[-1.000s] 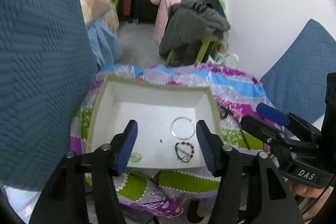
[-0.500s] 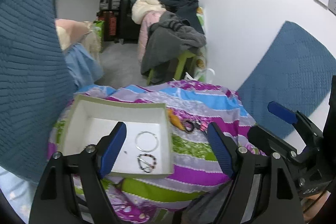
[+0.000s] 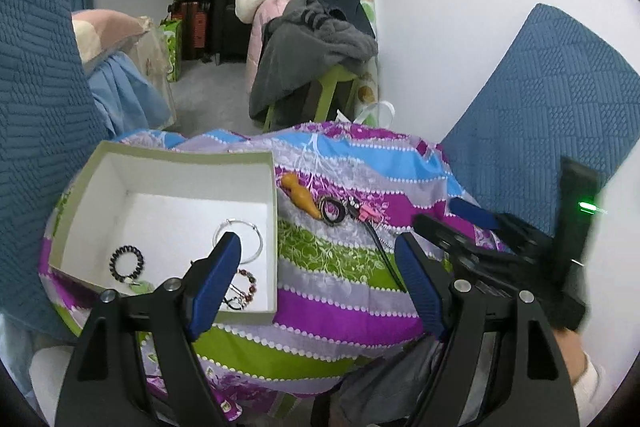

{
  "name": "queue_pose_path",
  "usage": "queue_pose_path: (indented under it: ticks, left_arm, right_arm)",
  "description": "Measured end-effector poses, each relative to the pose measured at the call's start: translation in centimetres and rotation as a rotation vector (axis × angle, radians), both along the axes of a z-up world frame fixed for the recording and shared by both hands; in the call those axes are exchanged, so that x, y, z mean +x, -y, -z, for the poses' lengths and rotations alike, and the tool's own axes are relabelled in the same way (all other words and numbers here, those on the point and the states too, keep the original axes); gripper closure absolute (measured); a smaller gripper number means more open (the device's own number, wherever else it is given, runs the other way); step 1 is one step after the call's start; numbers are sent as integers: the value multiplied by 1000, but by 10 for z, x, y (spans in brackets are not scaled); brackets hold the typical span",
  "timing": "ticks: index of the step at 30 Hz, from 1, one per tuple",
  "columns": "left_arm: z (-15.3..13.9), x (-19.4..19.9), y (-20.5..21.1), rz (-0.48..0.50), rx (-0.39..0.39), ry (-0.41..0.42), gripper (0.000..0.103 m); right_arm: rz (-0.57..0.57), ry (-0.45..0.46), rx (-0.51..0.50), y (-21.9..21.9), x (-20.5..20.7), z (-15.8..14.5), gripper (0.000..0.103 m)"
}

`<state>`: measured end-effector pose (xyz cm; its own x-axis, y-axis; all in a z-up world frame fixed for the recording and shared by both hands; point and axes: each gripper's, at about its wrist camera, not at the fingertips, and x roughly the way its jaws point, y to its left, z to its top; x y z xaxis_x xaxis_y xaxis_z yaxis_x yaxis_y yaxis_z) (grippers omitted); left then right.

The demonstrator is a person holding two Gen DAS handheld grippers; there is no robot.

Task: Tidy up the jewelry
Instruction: 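Move the right tool to the pink keychain and grasp it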

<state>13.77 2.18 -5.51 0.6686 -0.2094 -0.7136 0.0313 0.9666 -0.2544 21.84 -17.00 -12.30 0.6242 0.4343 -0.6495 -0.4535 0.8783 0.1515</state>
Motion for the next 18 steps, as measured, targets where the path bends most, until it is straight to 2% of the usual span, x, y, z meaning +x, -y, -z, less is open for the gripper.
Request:
queue_pose_path:
  ticks: [4,5,6,8,9,11,14,18]
  left_arm:
    - [9,1,-2,-9,-4,-26,24]
    - [10,1,-2,-10,-6,-29,24]
    - [13,2,-3,-12,-11,-35,24]
    - [16,2,-4,-14,-15,-42,24]
    - [17,3,-4,-13,-17,-46,24]
    - [20,3,-5,-17,-17,-50,24]
    - [25,6,-10,-31,-27,-61,24]
    - [29,9,-14,-45,-42,-70,24]
  right_arm:
    - [1,-63,2,3,35,37,48]
    - [6,-75,-35,1,50,53,51]
    - [6,-75,-35,1,50,53,53]
    - [-1,-101,-57,-2,65,70,54]
    - [5,-138,-69,-1,80,88,54]
    - [5,-152,-78,-1,86,95,55]
    - [31,-201,-105,3,100,118,67]
    - [35,-213,-82,5,103,121,74]
